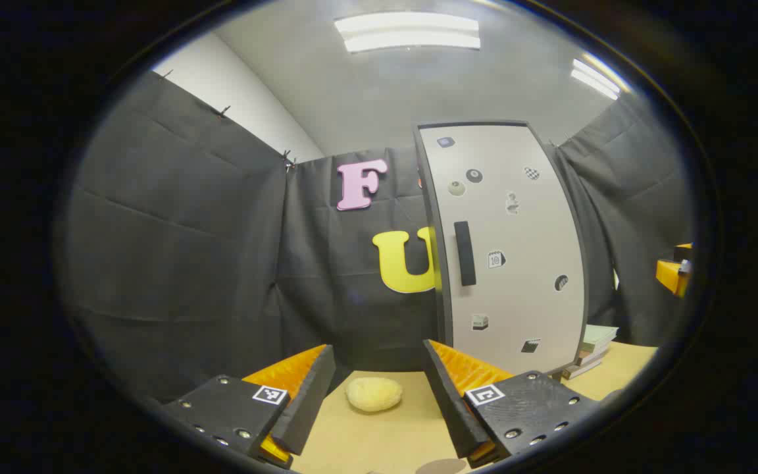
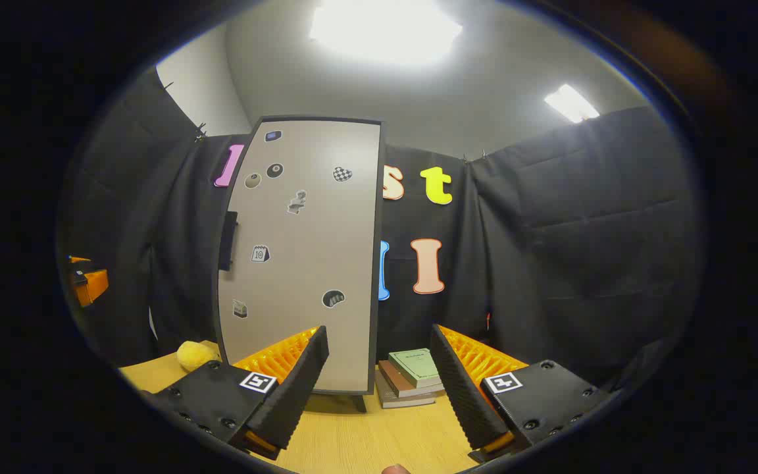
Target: Open the cabinet door with the right hand, grasp the bottle in the cabinet with the left hand and place it on the coaster, then close the cabinet door with the right hand.
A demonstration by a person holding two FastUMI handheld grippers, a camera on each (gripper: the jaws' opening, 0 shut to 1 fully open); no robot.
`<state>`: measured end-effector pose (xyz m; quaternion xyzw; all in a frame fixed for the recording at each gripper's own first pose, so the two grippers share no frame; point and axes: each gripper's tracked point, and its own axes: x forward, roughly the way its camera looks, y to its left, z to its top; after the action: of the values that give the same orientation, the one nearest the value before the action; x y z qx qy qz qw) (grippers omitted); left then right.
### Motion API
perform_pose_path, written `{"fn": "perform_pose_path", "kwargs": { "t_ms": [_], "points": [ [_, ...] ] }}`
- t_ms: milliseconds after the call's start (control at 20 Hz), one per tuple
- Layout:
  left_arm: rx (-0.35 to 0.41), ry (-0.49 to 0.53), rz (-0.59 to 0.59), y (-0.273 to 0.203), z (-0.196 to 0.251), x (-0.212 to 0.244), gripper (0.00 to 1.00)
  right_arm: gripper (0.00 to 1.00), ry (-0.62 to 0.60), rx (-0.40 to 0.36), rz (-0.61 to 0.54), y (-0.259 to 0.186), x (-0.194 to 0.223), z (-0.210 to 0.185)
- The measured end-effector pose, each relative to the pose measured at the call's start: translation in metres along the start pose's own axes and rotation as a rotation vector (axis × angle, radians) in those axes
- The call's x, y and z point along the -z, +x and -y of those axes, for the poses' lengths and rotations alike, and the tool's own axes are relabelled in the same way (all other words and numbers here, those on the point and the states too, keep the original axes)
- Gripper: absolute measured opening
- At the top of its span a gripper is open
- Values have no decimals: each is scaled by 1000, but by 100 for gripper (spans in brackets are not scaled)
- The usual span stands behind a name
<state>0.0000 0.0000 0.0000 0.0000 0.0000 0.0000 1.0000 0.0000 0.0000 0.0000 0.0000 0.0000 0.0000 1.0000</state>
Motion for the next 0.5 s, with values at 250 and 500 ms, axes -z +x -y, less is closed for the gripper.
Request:
{"fn": "perform_pose_path", "kwargs": {
  "t_ms": [250, 500],
  "points": [
    [-12, -2, -7, 0, -1, 1, 80, 97, 4, -13, -2, 2, 0, -3],
    [-20, 1, -6, 0, -2, -1, 83, 99, 8, -28, -2, 5, -1, -10]
  ]
}}
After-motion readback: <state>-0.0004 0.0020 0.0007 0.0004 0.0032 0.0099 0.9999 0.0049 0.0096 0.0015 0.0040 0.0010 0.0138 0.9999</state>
